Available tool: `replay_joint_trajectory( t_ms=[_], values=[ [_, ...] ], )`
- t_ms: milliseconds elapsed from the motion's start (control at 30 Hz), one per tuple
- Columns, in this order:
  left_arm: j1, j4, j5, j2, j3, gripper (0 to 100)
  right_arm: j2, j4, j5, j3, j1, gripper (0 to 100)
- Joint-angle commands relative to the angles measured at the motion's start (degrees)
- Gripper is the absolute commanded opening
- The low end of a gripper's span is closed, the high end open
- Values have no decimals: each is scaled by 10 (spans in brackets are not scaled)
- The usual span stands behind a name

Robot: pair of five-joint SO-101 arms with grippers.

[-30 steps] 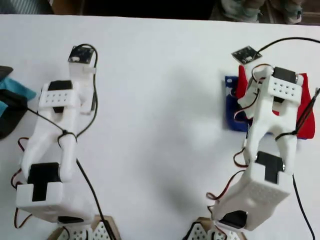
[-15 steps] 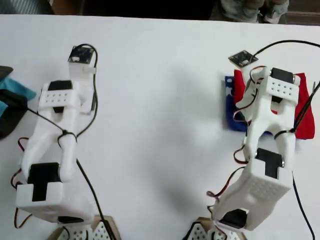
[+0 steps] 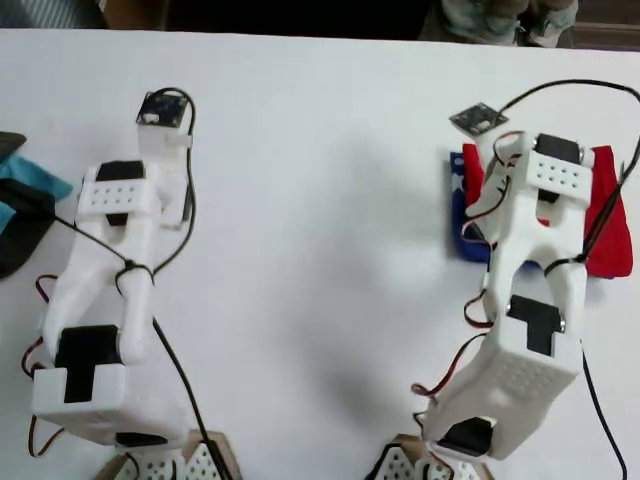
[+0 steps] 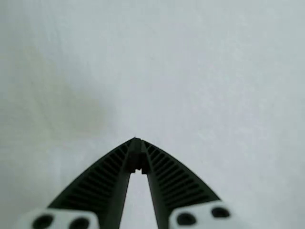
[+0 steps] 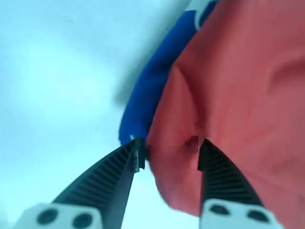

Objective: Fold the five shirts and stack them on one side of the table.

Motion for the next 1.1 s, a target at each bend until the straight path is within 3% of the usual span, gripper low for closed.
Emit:
replay_joint_trajectory(
  t_ms=[0, 233, 500, 767, 1067],
  values=[
    [-4, -10, -4, -33, -4, 28, -106, 37, 0, -47, -26, 194],
    [-4, -9, -4, -33, -3, 28, -142, -78, -1, -11, 40, 187],
    [-4, -9, -4, -33, -6, 28, -7, -93, -1, 58, 44, 50],
    [-4, -10, -4, -33, -3, 28, 33, -68, -25, 53, 19, 126],
    [-23, -9, -7, -40, -13, 28, -111, -42, -76, -18, 71, 188]
  ],
)
